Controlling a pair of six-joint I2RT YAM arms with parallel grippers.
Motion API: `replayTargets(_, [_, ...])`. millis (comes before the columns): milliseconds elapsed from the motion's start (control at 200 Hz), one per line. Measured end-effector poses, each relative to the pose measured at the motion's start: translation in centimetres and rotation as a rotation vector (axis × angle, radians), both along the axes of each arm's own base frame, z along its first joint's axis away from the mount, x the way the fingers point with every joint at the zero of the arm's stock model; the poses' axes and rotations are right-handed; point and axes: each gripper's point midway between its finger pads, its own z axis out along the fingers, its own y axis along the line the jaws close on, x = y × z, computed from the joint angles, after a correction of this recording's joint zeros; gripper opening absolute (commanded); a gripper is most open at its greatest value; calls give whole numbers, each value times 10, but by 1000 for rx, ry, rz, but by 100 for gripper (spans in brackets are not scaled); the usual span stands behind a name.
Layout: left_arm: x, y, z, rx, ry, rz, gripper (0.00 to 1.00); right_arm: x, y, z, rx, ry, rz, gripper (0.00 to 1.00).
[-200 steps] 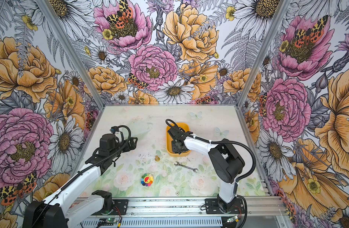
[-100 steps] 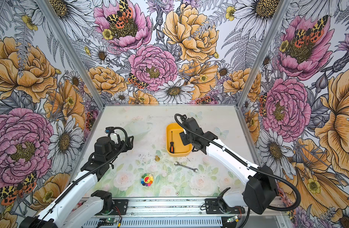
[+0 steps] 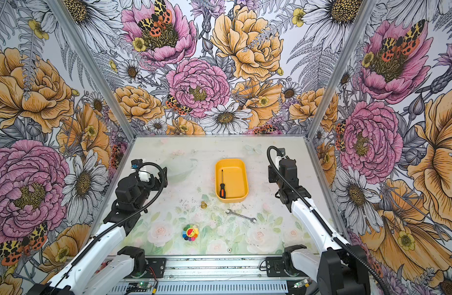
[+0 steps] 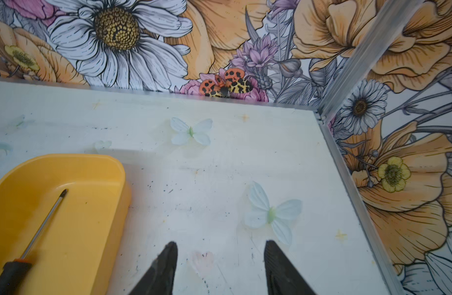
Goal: Put the screwdriver in the bin
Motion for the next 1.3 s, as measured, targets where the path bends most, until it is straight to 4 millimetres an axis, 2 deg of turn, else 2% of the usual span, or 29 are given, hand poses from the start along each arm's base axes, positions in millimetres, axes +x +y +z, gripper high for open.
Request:
replayTargets(155, [12,14,-1,18,-37,32,99,-5,-29,-56,-16,13,-96,57])
replayTargets(255, [16,19,-8,33,-52,42,99,-4,-41,-72,-17,-2,-139,57])
replayTargets(515, [12,38,-33,49,-71,85,99,12,-51,-73,-21,-119,-196,57])
replayTargets(706, [14,45,-40,55,-83,100,99,17,-53,-87,-27,-133,-211,57])
replayTargets(851, [20,50,-50,56,-74,109,99,20,-53,-81,-23,-163,-212,59])
replayTargets(1301, [45,55,-108,52,22,103,99,21,-53,-77,-22,-181,-211,69])
